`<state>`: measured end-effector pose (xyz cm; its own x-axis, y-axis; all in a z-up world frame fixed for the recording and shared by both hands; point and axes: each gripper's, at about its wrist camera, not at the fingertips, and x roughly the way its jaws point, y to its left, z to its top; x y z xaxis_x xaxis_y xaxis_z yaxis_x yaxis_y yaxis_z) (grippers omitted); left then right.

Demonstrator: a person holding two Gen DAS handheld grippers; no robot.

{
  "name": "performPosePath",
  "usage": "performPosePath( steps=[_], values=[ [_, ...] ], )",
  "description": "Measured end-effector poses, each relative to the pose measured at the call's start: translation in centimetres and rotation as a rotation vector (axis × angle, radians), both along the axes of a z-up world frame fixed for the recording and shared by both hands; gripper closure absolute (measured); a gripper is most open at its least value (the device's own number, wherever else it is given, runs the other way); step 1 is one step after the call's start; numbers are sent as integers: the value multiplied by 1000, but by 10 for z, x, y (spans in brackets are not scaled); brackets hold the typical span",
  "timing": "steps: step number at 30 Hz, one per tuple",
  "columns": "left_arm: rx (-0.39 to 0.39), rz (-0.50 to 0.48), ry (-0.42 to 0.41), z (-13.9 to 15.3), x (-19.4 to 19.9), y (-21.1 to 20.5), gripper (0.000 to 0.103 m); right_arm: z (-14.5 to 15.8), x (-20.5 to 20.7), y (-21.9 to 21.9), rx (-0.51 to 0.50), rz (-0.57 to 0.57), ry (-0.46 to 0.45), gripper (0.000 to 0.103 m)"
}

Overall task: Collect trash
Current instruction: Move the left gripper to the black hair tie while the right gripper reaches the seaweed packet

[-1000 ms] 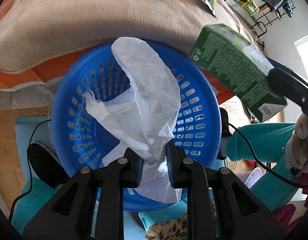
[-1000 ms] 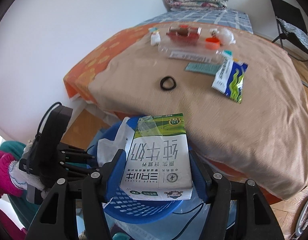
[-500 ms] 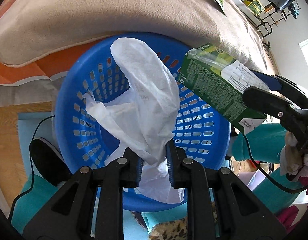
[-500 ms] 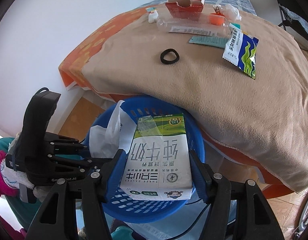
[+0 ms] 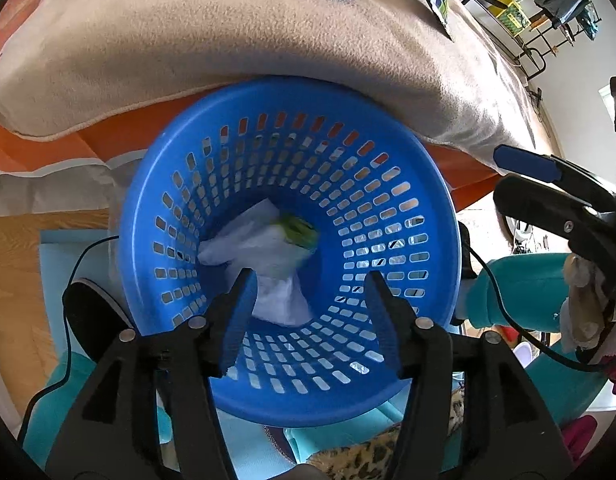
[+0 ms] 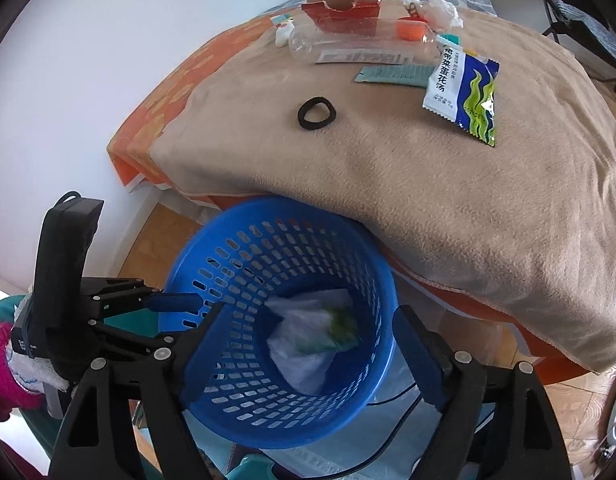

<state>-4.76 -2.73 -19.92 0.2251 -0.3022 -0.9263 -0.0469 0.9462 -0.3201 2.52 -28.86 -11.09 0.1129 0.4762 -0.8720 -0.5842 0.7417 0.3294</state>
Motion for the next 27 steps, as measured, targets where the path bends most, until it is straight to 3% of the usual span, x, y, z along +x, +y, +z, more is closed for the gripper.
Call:
performPosePath(
  steps=[12,27],
  values=[
    [9,31,-36,13,4,8,46,14,3,-5,19,-26,-44,18],
    [14,52,-142,62,39,10,46,44,26,-29,81,-117,-94,14]
  ],
)
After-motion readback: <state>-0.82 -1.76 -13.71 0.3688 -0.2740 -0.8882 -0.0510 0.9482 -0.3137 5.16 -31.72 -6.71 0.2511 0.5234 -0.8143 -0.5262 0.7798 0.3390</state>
